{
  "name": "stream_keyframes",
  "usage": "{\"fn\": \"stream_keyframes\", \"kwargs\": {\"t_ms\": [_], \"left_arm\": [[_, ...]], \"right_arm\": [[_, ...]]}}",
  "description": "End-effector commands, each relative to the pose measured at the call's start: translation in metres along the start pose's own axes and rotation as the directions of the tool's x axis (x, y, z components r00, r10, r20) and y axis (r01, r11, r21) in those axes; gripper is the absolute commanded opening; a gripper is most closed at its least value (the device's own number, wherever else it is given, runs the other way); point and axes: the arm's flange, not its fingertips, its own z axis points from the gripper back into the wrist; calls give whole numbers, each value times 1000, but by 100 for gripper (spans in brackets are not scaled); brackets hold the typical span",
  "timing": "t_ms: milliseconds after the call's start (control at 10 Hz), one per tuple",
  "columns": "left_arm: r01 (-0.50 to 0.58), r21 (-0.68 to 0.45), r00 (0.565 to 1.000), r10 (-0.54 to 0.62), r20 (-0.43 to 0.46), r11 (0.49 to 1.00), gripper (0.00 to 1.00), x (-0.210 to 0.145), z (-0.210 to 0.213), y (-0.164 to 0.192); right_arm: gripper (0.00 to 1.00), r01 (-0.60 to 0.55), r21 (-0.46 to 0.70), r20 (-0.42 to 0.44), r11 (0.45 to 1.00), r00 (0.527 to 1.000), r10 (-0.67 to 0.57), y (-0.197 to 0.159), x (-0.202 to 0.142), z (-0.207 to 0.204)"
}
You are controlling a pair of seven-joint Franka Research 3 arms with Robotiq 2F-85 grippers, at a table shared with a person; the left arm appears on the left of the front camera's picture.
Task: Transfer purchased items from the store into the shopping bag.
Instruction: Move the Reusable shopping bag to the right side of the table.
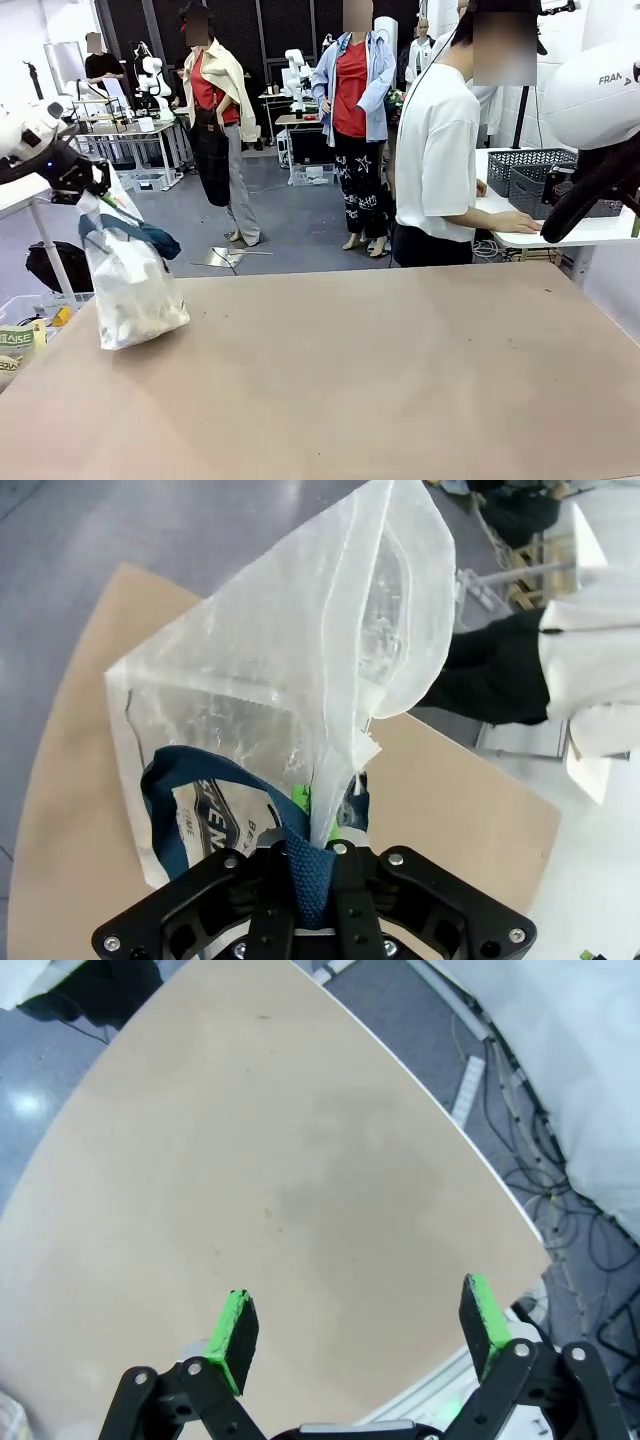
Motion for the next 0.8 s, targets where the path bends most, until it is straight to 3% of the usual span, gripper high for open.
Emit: {"fn": "stream_keyframes", "kwargs": {"t_ms": [0, 200, 300, 700], "left_arm": [[-49, 3, 999, 49, -15, 999, 0, 13, 1, 11], [-26, 36, 999, 28, -30, 999, 0, 12, -13, 23], [-37, 26, 999, 38, -25, 999, 10, 14, -12, 26], [-87, 5, 995, 87, 50, 996, 89, 16, 4, 23]], "right_arm": [[100, -9, -22, -3, 1000, 1000, 9, 2, 3, 2], [100, -9, -22, -3, 1000, 1000, 9, 2, 3, 2], [100, -9, -22, -3, 1000, 1000, 9, 2, 3, 2], [100, -9, -22, -3, 1000, 1000, 9, 2, 3, 2]]}}
